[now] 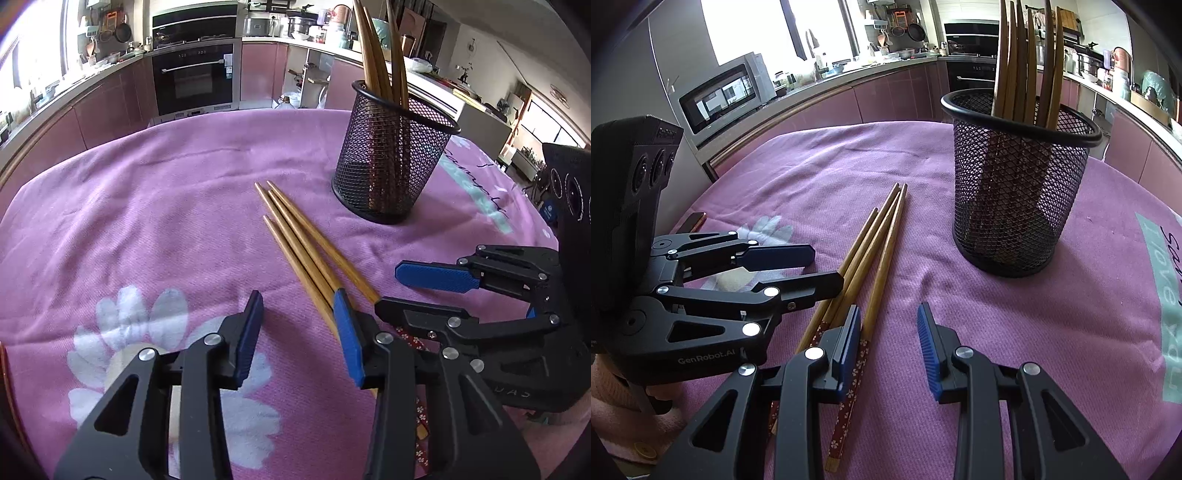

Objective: Organize utensils
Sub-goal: 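Withdraw both tools from the cup back to the remaining chopsticks, then close the left tool on a chopstick while the right tool grasps another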

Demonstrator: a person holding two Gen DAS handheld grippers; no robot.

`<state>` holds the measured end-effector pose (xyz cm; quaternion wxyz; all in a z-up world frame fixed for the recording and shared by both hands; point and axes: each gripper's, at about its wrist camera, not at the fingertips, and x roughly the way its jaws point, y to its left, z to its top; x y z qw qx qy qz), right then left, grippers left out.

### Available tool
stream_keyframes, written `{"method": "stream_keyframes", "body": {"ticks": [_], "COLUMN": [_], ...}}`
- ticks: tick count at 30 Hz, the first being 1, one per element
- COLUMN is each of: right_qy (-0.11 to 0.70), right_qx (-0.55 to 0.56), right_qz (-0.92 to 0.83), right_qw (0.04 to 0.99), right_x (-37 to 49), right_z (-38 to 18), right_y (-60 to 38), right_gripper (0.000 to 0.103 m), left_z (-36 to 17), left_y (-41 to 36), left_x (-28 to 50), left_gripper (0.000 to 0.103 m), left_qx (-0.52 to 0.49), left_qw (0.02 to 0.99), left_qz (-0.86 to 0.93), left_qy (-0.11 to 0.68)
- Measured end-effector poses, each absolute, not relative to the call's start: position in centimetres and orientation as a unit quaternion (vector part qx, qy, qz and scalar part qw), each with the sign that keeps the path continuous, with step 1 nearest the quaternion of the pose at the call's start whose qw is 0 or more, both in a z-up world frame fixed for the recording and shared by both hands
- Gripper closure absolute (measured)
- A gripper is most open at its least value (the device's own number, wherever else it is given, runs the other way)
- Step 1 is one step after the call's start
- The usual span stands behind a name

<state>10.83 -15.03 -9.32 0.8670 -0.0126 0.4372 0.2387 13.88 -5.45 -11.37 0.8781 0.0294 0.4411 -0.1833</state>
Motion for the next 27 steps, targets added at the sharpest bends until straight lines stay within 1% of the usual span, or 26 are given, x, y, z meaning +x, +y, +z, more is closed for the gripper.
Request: {"method": "stream_keyframes", "body": {"ticks": [2, 6, 9, 11, 13, 15, 16, 19, 22, 27], "right_qy": [0.437, 0.437, 0.437, 0.437, 0.437, 0.436, 0.436, 0.435, 0.435, 0.434], "right_qx": [-0.014, -0.016, -0.017, -0.018, -0.021, -0.023, -0.025, -0.032, -0.041, -0.049], "right_qz": [0.238, 0.238, 0.238, 0.238, 0.238, 0.238, 0.238, 0.236, 0.234, 0.231], "right_qw": [0.867, 0.867, 0.868, 0.868, 0.867, 0.868, 0.868, 0.868, 0.869, 0.869], "right_x": [10.9, 10.9, 10.9, 10.9, 11.1, 11.2, 11.4, 11.8, 12.1, 12.4], "right_z": [-9.3, -9.3, -9.3, -9.3, -9.3, -9.3, -9.3, -9.4, -9.4, -9.4], "right_y": [-15.0, -14.9, -15.0, -14.9, -14.7, -14.5, -14.3, -14.0, -13.6, -13.3], "right_gripper": [0.073, 0.073, 0.073, 0.073, 0.073, 0.073, 0.073, 0.073, 0.077, 0.077], "left_z": [-11.4, -11.5, -11.6, -11.6, -11.6, -11.6, -11.6, -11.6, -11.6, -11.6], "left_y": [-5.4, -5.7, -5.7, -5.4, -5.2, -5.1, -4.9, -4.8, -4.7, -4.5], "left_x": [13.9, 13.9, 14.0, 14.1, 14.2, 14.2, 14.2, 14.3, 14.2, 14.1], "left_gripper": [0.067, 0.068, 0.070, 0.075, 0.076, 0.080, 0.086, 0.087, 0.088, 0.086], "left_qx": [0.037, 0.053, 0.053, 0.049, 0.042, 0.039, 0.035, 0.029, 0.027, 0.022], "left_qw": [0.876, 0.873, 0.874, 0.874, 0.874, 0.875, 0.876, 0.877, 0.878, 0.879], "left_qz": [-0.184, -0.186, -0.186, -0.184, -0.185, -0.182, -0.179, -0.179, -0.177, -0.169], "left_qy": [0.444, 0.447, 0.446, 0.446, 0.447, 0.446, 0.446, 0.446, 0.445, 0.445]}}
